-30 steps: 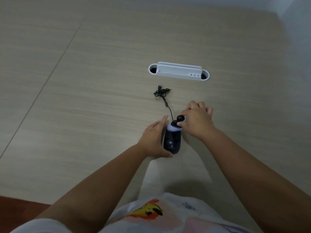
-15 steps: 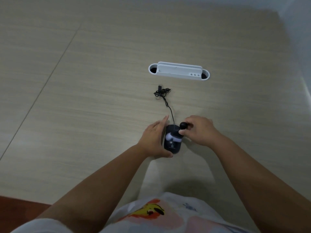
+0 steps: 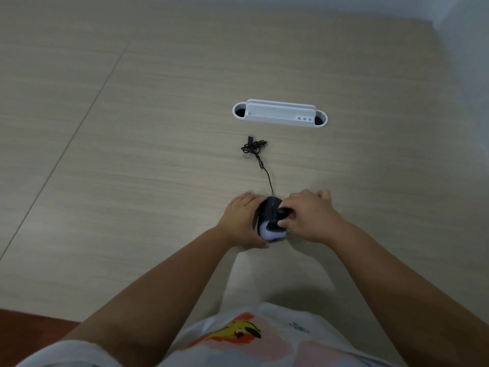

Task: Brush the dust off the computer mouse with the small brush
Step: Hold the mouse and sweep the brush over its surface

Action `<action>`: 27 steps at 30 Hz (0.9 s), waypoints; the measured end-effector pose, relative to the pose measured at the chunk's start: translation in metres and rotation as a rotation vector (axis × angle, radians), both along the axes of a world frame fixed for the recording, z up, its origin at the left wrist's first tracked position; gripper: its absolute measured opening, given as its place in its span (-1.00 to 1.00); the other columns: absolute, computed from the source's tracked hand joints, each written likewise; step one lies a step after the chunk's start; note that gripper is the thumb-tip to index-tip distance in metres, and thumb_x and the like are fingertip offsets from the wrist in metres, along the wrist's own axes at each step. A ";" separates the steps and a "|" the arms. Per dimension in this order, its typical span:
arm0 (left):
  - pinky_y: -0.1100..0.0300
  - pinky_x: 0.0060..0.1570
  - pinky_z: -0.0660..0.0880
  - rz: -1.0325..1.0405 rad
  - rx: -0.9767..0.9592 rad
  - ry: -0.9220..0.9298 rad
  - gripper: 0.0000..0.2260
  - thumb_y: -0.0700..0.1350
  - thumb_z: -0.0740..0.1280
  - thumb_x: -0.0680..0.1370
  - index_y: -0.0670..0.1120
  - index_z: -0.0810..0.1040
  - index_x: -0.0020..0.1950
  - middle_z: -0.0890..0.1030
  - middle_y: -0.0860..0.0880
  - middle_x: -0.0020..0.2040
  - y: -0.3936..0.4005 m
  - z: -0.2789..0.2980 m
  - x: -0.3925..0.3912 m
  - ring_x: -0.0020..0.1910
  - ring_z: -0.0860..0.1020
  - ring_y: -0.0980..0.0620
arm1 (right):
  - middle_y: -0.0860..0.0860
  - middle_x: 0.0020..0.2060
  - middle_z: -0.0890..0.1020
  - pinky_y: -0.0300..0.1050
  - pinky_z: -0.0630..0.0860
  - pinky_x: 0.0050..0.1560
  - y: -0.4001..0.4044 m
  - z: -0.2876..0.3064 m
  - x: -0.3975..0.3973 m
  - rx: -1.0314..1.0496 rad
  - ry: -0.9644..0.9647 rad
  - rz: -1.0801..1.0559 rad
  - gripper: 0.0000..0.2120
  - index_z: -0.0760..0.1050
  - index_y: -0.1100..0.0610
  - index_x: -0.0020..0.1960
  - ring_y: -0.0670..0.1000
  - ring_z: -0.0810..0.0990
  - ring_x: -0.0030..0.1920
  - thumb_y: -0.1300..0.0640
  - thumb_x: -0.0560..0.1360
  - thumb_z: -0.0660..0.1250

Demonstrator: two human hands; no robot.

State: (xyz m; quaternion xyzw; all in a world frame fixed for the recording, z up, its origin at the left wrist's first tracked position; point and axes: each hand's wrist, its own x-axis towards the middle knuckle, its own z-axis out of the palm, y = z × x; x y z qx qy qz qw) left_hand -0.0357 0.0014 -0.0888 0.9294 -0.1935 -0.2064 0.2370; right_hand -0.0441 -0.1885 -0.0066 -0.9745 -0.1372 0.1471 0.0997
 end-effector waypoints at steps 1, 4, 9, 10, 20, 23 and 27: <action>0.08 0.53 -0.01 -0.001 0.007 -0.001 0.07 0.24 0.59 0.21 0.00 0.18 0.60 0.30 0.00 0.56 0.000 -0.001 0.000 0.61 0.10 -0.07 | -0.14 -0.16 0.49 0.00 0.12 -0.01 0.001 0.001 0.000 -0.012 -0.026 0.015 -0.80 0.52 -0.08 -0.01 -0.01 0.45 0.04 -0.15 0.44 0.29; 0.07 0.54 0.00 0.004 0.015 0.003 0.07 0.24 0.58 0.21 0.00 0.17 0.60 0.29 -0.01 0.56 0.001 0.000 0.000 0.61 0.09 -0.07 | -0.14 -0.16 0.46 0.01 0.13 0.00 0.001 0.003 0.000 -0.011 -0.119 -0.009 -0.84 0.51 -0.08 -0.05 0.01 0.44 0.04 -0.13 0.45 0.28; 0.11 0.52 -0.01 0.019 -0.014 -0.021 0.04 0.24 0.56 0.22 -0.01 0.20 0.59 0.32 -0.02 0.54 0.001 0.000 0.000 0.60 0.11 -0.08 | -0.12 -0.05 0.52 -0.02 0.10 0.01 0.000 0.002 -0.007 0.014 -0.048 0.013 -0.78 0.54 -0.09 0.03 -0.02 0.44 0.07 -0.14 0.43 0.30; 0.11 0.52 -0.01 0.014 -0.004 -0.018 0.04 0.23 0.58 0.22 0.00 0.20 0.59 0.32 -0.01 0.54 0.001 0.001 0.000 0.60 0.11 -0.07 | -0.11 -0.04 0.52 -0.03 0.08 0.00 -0.001 0.001 -0.008 0.031 -0.078 -0.025 -0.78 0.54 -0.09 0.03 -0.01 0.44 0.08 -0.13 0.43 0.31; 0.08 0.54 0.00 0.001 0.016 -0.009 0.09 0.26 0.58 0.20 0.01 0.14 0.61 0.28 0.00 0.56 0.004 -0.003 0.000 0.61 0.09 -0.06 | -0.15 -0.10 0.42 -0.08 0.03 0.00 -0.015 -0.001 -0.018 0.036 -0.082 -0.058 -0.80 0.54 -0.11 0.04 -0.03 0.44 0.09 -0.11 0.44 0.32; 0.09 0.55 -0.07 0.002 0.018 0.018 0.11 0.27 0.59 0.22 0.01 0.11 0.62 0.21 0.01 0.60 0.004 0.000 -0.001 0.62 0.03 -0.04 | -0.15 -0.09 0.41 -0.05 0.07 0.05 -0.019 -0.003 -0.023 -0.013 0.013 -0.018 -0.80 0.53 -0.11 0.04 -0.03 0.43 0.10 -0.12 0.46 0.30; 0.06 0.56 0.00 -0.006 0.007 0.017 0.12 0.29 0.58 0.20 -0.01 0.13 0.61 0.22 0.00 0.59 0.004 0.006 0.002 0.60 0.10 -0.04 | -0.14 -0.09 0.47 -0.06 0.09 -0.02 -0.036 -0.002 -0.021 0.042 -0.106 -0.222 -0.82 0.52 -0.11 0.03 -0.02 0.47 0.04 -0.12 0.47 0.29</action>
